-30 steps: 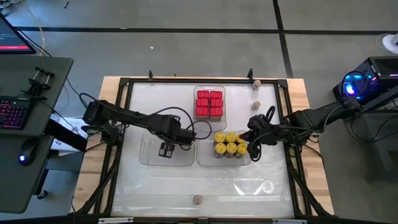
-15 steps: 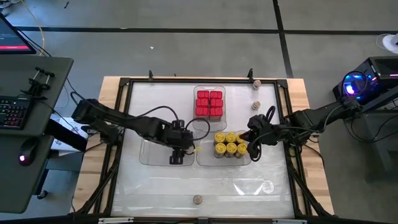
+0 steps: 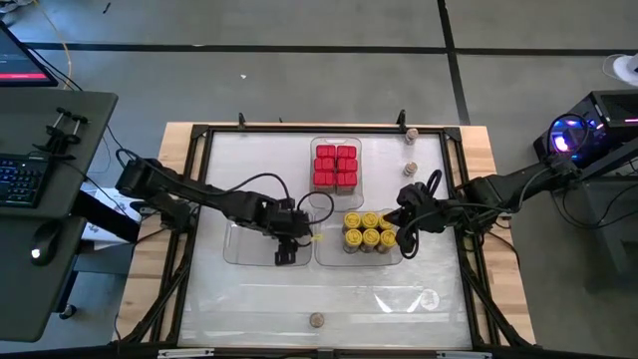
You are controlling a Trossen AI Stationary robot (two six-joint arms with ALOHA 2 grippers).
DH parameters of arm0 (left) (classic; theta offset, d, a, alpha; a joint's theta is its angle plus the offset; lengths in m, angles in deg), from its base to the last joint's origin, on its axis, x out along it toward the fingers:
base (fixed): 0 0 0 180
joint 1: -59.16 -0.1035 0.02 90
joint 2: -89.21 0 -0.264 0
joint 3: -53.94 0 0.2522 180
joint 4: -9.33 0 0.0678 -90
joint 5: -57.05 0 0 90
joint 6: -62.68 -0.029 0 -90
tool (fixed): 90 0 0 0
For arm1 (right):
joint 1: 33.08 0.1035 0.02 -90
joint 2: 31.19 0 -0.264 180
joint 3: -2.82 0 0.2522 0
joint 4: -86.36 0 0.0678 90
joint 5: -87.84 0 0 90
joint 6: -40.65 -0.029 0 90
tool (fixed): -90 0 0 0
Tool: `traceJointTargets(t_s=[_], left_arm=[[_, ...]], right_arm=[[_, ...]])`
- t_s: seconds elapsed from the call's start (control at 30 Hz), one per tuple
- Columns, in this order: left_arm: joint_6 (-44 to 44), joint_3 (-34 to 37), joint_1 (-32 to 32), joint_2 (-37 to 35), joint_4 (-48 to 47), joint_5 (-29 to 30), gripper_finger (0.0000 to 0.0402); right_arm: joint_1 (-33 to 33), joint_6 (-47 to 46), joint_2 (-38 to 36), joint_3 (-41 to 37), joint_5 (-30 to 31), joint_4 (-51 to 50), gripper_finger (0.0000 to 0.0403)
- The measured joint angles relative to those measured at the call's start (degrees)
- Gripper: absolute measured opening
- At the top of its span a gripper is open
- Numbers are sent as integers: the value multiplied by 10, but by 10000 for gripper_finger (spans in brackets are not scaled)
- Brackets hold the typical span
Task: Sort spices by type
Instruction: Put the brown seasoning bottle into the bottom left transparent bin
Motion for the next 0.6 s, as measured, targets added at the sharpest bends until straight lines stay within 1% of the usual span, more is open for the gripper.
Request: traceJointTargets(t_s=[0.07,0.13,0.27,0.3,0.33,0.43,0.6], left_arm=[[-12,13,0,0,27,0,202],[-22,24,0,0,37,-6,160],[-45,33,0,0,58,-14,40],[-48,36,0,0,64,-14,21],[-49,38,0,0,67,-14,13],[-50,37,-8,5,88,-14,8],[-54,37,-18,38,104,-14,1]], right_arm=[[0,-1,0,0,0,0,0],[0,-5,0,0,0,0,0],[0,-5,0,0,0,0,0],[0,-5,0,0,1,0,0],[0,-5,0,0,3,0,0],[0,-5,0,0,10,0,0],[0,-9,0,0,10,0,0]])
